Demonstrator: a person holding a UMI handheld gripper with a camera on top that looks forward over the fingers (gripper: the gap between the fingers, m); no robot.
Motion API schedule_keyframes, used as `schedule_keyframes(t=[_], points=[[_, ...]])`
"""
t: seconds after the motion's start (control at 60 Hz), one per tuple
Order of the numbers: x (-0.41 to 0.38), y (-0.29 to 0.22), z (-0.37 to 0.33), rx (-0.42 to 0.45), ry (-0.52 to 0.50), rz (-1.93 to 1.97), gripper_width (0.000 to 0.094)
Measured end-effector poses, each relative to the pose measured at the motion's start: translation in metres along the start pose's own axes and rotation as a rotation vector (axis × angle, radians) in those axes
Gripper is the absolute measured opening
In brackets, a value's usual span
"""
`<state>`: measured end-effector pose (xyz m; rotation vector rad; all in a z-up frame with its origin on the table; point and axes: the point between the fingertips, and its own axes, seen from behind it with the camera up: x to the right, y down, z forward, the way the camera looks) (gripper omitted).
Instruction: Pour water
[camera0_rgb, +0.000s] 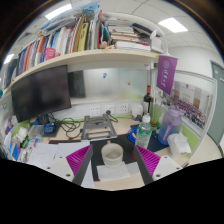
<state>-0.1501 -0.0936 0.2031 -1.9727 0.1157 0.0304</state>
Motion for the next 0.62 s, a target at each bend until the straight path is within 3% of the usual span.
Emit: schedule_keyframes(t=[0.217,0.617], points=[[-0.046,-0.028,-0.022,0.035,-0.014,-0.044,0.0859],[-0.082,-0.033,-0.037,0.031,-0.039,-0.035,0.0856]])
